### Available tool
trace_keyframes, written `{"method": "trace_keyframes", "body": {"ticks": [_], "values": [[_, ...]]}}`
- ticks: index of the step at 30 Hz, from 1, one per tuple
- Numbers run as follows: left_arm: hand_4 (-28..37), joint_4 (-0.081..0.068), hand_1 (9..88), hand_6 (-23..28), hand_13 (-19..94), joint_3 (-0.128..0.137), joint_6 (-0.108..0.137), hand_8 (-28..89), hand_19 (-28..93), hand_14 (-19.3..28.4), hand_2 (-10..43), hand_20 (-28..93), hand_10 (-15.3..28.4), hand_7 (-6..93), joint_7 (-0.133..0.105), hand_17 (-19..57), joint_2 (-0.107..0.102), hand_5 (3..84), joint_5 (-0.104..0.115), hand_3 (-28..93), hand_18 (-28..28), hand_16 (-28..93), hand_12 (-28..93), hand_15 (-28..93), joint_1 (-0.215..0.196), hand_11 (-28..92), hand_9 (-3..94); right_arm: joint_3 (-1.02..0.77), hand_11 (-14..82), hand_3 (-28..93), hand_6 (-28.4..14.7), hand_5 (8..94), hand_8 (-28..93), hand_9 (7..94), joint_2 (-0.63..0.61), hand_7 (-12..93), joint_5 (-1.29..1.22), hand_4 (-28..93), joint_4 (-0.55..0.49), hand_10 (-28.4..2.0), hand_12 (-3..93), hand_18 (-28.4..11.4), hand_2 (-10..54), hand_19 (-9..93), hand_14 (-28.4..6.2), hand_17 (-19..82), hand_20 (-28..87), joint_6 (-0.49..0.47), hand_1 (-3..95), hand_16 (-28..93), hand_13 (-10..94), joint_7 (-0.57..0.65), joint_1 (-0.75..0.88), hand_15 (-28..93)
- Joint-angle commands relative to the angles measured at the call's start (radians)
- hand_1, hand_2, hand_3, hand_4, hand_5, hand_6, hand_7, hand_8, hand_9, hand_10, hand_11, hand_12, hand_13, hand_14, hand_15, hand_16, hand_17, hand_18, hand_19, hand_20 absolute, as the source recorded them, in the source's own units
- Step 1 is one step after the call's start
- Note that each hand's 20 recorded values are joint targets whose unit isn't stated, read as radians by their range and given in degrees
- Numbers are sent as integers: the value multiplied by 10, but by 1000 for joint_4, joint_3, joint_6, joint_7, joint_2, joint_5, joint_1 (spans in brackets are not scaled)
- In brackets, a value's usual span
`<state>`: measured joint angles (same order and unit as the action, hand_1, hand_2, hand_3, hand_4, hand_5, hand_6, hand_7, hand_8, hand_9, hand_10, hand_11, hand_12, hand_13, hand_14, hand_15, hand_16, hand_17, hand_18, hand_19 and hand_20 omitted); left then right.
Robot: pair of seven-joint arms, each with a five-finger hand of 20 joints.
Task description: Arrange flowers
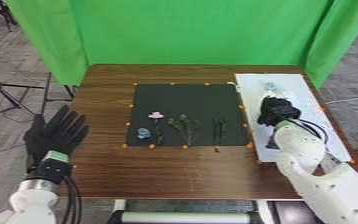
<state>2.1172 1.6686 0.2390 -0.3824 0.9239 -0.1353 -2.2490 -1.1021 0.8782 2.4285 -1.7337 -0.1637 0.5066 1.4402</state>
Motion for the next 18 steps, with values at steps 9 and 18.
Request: {"method": "trace_keyframes", "body": {"ticks": [9, 18], "values": [[-283, 4, 242, 61, 239, 2, -13, -107, 340, 139, 153, 83, 128, 166, 7, -53, -9, 360, -6, 707, 132, -87, 93, 348, -14, 203, 329, 260, 74, 710, -3, 743, 94, 833, 237, 375, 132, -283, -137, -83, 348, -220, -95, 835, -65, 329, 371, -53, 551, 357, 687, -215, -239, 420], [-283, -3, 243, 61, 240, -20, -20, -106, 339, 140, 153, 82, 127, 164, 9, -53, -7, 361, -10, 707, 132, -86, 93, 348, 12, 204, 329, 360, 74, 713, -4, 741, 96, 828, 282, 373, 178, -283, -21, -84, 348, -222, -95, 839, -65, 330, 378, -158, 548, 360, 684, -234, -300, 423]]}}
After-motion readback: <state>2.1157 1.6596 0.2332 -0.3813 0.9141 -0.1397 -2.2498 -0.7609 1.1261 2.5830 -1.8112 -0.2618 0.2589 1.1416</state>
